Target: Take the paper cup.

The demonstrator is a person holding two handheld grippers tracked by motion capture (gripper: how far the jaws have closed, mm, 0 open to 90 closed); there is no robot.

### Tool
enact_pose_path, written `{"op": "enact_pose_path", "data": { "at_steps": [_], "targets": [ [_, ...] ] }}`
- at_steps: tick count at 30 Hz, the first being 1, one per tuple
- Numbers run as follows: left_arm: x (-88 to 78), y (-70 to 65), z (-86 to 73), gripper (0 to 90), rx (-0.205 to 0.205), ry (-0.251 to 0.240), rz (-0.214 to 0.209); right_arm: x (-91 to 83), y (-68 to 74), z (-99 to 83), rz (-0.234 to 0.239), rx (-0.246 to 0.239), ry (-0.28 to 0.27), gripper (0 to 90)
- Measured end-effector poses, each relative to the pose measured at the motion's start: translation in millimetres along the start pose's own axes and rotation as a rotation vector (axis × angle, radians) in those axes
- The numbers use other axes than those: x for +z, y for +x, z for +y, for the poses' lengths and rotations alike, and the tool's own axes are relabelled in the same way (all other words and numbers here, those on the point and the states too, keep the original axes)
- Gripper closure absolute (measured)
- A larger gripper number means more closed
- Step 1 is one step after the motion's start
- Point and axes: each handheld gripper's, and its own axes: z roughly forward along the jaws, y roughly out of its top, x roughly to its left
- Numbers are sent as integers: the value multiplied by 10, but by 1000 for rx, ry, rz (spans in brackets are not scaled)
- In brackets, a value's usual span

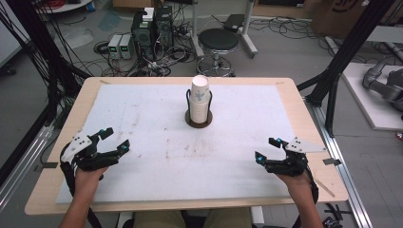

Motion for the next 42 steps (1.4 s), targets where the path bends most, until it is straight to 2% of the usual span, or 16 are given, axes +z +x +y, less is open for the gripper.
{"op": "enact_pose_path", "data": {
  "at_steps": [11,17,19,23,27,35,40,41,42],
  "targets": [
    [25,-13,-13,165,-7,5,-10,7,2,-4,10,3,2,189],
    [38,-17,-16,162,2,7,-15,-7,-26,-11,10,7,-7,189],
    [33,-23,-15,162,10,13,-22,-11,-51,-4,15,32,-8,189],
    [8,-45,-13,162,13,13,-26,-34,-29,27,0,35,-28,189],
    [-9,-47,-13,162,7,10,-23,-15,-5,65,14,39,-23,188],
    [1,-47,-24,162,1,12,-30,67,94,338,70,9,-45,188],
    [17,-58,-25,162,5,20,-41,150,96,518,78,-11,-52,189],
    [18,-62,-26,162,3,19,-41,197,102,639,86,-24,-51,189],
    [18,-62,-26,162,3,19,-41,197,102,639,86,-24,-51,189]
  ]
}}
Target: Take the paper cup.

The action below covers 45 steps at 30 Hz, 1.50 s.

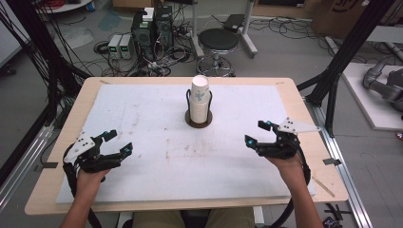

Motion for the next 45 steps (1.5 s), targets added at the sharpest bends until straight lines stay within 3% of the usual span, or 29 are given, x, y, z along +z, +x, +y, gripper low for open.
{"op": "enact_pose_path", "data": {
  "at_steps": [2,8,16,26,31,45],
  "targets": [
    [-1,2,-1,162,-1,1,-2,89,6,192,8,-29,-7,189],
    [-9,8,-3,163,-6,-7,-1,292,12,511,38,-68,20,188],
    [8,-4,-3,164,-5,-4,-10,585,-60,804,74,-70,46,188],
    [28,5,-8,164,-9,-2,-17,948,-91,1015,95,-69,72,189],
    [30,10,-11,164,-12,-1,-16,1150,-129,1119,107,-44,82,189],
    [45,20,-19,165,-20,-6,-22,1596,-183,1208,65,-46,156,189]
  ]
}}
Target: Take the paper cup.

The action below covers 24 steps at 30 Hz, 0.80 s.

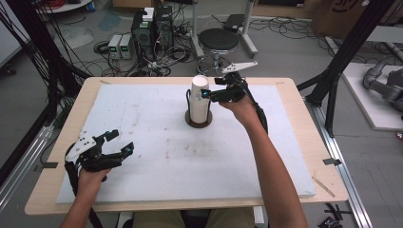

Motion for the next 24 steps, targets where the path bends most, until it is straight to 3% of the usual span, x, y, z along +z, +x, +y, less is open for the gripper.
{"op": "enact_pose_path", "data": {
  "at_steps": [11,18,24],
  "targets": [
    [-15,15,-5,165,-11,-1,0,369,14,126,-21,-30,55,196],
    [-32,32,-9,165,-11,1,2,386,-2,129,-25,-22,51,276],
    [-21,24,-9,165,-18,1,-1,368,0,142,-25,-49,27,335]
  ]
}}
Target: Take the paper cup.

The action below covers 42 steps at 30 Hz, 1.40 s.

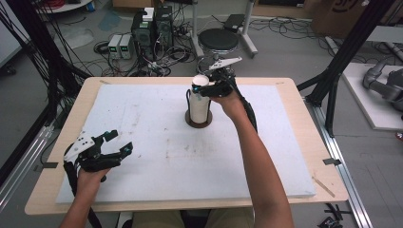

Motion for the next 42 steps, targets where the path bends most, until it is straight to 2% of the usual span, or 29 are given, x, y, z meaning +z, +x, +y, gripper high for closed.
{"op": "enact_pose_path", "data": {
  "at_steps": [6,11,14,17,18,20,22,26,28,32,38,40,42],
  "targets": [
    [5,3,-1,165,2,0,-2,-20,2,14,-2,-7,-16,345],
    [6,3,-2,165,1,-2,-3,-77,6,93,1,-4,-40,347],
    [5,3,-3,165,-1,-1,-6,-157,34,204,-4,-17,-66,349],
    [1,0,-4,165,-2,0,-8,-202,38,243,-7,-21,-68,349],
    [-1,-2,-4,165,-4,-2,-9,-264,35,274,-6,-18,-88,350],
    [-1,-4,-4,165,-5,-4,-9,-290,40,285,-6,-16,-94,350],
    [-1,-5,-5,165,-7,-5,-10,-391,62,339,-10,-33,-111,351],
    [2,-11,-4,165,-8,1,-18,-508,85,392,-19,-37,-139,351],
    [6,-15,-3,165,-7,2,-22,-625,87,421,-13,-33,-165,352],
    [16,-26,-6,165,-5,5,-33,-760,100,425,-20,-43,-176,353],
    [29,-53,-2,159,3,0,-57,-1065,99,355,-24,-61,-183,354],
    [32,-58,1,138,-3,-1,-55,-1200,98,267,-22,-64,-177,355],
    [31,-64,2,138,-3,-2,-63,-1244,100,236,-22,-67,-174,355]
  ]
}}
